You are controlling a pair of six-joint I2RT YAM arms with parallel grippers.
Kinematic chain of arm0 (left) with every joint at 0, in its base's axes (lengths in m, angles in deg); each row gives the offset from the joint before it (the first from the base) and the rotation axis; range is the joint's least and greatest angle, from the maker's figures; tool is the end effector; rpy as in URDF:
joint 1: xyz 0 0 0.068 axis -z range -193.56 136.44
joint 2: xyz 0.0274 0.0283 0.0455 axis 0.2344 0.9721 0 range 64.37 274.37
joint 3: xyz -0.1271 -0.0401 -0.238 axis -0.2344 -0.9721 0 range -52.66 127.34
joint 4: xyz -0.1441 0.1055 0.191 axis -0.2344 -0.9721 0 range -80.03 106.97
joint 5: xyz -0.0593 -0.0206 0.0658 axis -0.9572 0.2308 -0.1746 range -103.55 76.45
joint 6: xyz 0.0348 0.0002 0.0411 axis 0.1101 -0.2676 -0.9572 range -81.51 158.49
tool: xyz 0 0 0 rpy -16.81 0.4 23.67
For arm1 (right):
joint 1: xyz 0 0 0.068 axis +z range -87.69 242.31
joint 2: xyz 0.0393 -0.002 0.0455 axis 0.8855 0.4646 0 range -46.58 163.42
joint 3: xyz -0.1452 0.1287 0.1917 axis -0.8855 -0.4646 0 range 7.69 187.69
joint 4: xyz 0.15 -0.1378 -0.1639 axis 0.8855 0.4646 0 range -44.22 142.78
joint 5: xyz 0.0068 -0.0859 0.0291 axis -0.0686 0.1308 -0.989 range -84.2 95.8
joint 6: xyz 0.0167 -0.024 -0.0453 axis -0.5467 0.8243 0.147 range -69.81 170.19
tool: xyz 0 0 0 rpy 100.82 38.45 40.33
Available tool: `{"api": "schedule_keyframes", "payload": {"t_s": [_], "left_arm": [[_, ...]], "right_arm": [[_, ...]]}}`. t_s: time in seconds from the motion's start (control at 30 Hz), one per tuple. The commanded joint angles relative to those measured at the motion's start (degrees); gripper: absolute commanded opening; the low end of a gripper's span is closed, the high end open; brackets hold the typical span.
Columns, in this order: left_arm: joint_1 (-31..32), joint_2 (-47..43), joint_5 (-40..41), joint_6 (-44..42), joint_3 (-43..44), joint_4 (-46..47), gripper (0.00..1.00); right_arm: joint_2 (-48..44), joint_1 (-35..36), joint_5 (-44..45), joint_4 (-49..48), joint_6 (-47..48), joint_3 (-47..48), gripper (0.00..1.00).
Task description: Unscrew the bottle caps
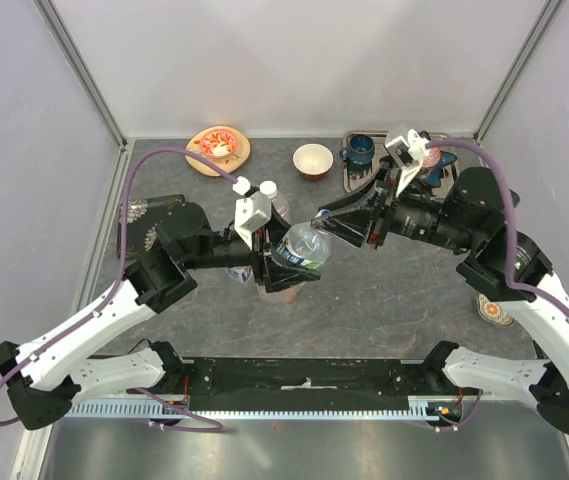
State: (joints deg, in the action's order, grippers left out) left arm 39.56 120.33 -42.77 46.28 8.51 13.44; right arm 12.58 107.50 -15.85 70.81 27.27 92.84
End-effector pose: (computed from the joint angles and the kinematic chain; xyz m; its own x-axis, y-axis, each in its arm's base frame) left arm 0.1157 -0.1830 0.4174 -0.1170 -0.0412 -0.9923 0.9842 0.1291 -0.1214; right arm 0.1216 0.1411 0.5031 -0.3471 0.1640 -0.9234 -0.8514 0.3577 0.3836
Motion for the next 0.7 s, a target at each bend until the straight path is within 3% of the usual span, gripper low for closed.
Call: {"api": "schedule_keyframes", "payload": {"t_s": [0.0, 0.13, 0.23, 0.33, 0.53, 0.67], "left_arm": [[-2.76, 2.13, -31.59, 16.10, 2.73, 18.10, 0.29], [-3.03, 5.20, -39.32, 25.57, 2.20, 26.54, 0.29], [-3.03, 7.49, -41.62, 32.78, 1.06, 36.38, 0.29], [-3.03, 9.16, -42.50, 35.44, 0.62, 40.44, 0.29], [-3.03, 11.53, -43.56, 36.42, 0.71, 42.46, 0.29], [-3.03, 12.50, -43.74, 35.89, 0.62, 42.38, 0.29]], "right_arm": [[-1.05, 0.60, -17.69, -1.12, 8.93, -1.28, 0.00], [-4.31, 0.69, -29.11, -14.18, 7.02, -7.61, 0.00], [-4.67, 0.60, -36.76, -22.45, 2.64, -10.08, 0.00], [-4.40, 0.60, -43.01, -26.95, 1.13, -10.79, 0.00], [-4.58, 0.60, -47.34, -38.37, -6.96, -15.44, 0.00], [-4.92, 0.60, -47.00, -38.13, -7.05, -16.41, 0.00]]}}
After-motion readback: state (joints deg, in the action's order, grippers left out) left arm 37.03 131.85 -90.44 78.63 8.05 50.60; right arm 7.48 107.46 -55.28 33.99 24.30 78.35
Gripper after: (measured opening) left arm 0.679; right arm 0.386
